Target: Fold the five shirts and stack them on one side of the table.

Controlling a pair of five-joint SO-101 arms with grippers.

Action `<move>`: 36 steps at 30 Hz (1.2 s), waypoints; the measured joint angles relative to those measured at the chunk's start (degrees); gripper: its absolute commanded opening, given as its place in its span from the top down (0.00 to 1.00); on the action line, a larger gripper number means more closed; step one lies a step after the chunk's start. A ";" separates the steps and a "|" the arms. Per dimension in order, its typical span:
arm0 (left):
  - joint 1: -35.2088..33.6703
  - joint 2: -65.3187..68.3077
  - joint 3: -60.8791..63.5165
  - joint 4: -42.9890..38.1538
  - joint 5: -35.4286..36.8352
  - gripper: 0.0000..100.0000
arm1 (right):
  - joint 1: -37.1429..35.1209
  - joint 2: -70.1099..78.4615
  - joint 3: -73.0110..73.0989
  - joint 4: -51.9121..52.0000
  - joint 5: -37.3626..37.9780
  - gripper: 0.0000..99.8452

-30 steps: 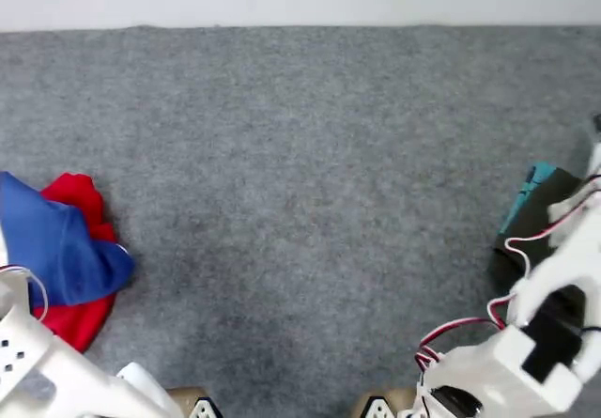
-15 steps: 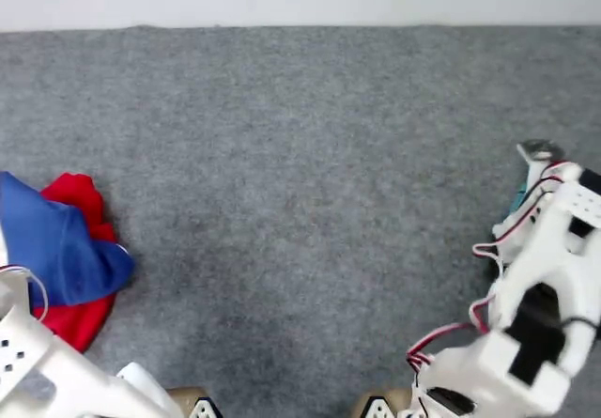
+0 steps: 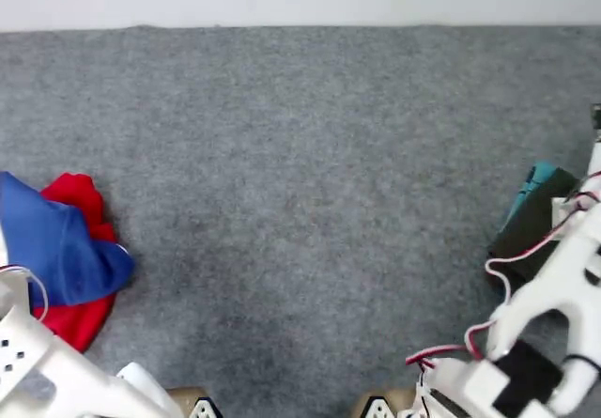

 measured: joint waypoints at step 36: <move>0.00 0.00 0.00 0.00 0.00 0.98 | 8.00 22.07 0.00 -42.02 7.12 0.99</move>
